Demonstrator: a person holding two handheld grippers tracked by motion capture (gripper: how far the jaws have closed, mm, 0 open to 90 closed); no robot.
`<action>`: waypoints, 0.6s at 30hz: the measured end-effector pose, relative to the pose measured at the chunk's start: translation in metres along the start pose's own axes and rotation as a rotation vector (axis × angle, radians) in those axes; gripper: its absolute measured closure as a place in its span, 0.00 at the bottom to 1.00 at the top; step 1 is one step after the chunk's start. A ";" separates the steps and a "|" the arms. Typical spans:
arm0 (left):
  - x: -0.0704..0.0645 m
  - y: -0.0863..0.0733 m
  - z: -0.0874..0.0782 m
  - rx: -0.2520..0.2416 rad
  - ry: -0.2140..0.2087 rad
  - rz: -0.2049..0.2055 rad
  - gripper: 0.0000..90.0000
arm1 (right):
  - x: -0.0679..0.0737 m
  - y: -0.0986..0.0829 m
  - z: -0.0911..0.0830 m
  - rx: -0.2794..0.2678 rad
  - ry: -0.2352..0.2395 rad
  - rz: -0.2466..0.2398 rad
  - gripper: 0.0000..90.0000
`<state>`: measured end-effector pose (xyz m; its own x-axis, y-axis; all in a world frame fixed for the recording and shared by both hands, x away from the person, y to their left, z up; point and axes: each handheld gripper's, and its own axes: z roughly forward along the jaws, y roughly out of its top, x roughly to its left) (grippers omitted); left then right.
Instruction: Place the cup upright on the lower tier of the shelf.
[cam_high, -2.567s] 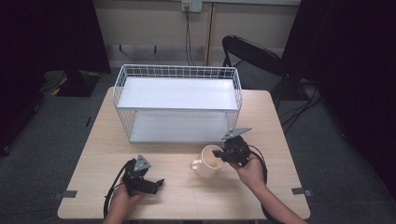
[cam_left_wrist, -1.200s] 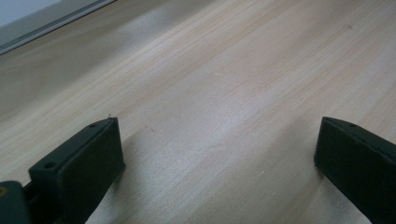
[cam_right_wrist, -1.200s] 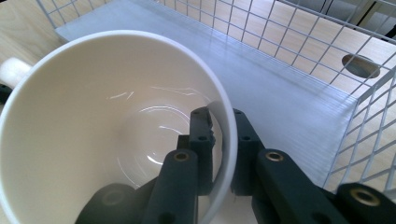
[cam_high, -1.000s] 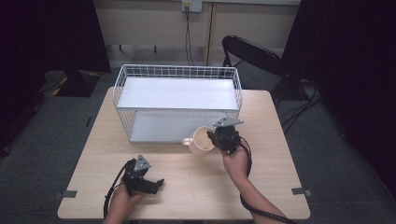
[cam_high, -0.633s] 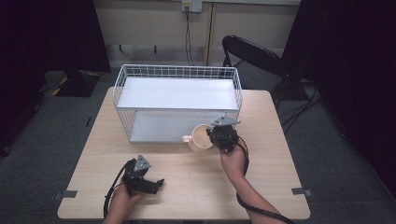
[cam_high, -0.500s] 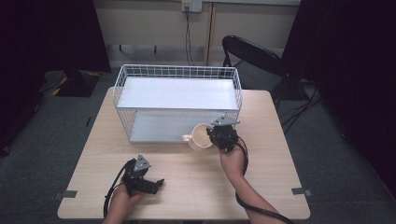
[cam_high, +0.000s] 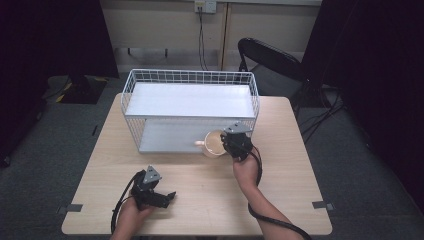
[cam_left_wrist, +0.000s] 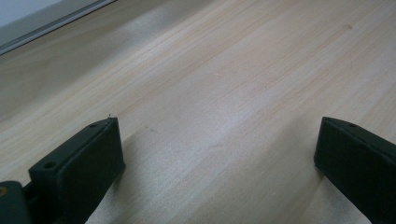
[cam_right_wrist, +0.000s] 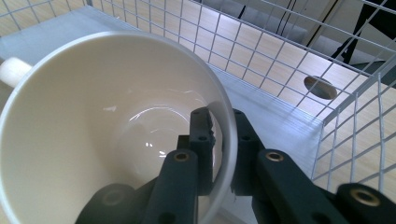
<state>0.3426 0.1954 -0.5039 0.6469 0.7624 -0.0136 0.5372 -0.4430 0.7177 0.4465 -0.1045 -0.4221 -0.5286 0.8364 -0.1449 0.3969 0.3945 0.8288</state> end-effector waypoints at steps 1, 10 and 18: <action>0.000 0.000 0.000 0.000 0.000 0.000 0.01 | 0.001 0.000 0.001 -0.004 -0.004 0.000 0.92; 0.000 0.000 0.000 0.000 0.000 -0.002 0.01 | 0.003 -0.001 0.010 -0.024 -0.049 -0.018 0.92; 0.000 0.000 0.000 0.000 0.000 -0.001 0.01 | -0.001 -0.002 0.015 -0.030 -0.082 -0.027 0.92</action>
<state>0.3425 0.1953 -0.5039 0.6464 0.7629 -0.0148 0.5380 -0.4419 0.7178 0.4572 -0.1001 -0.4317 -0.4755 0.8543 -0.2099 0.3597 0.4066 0.8398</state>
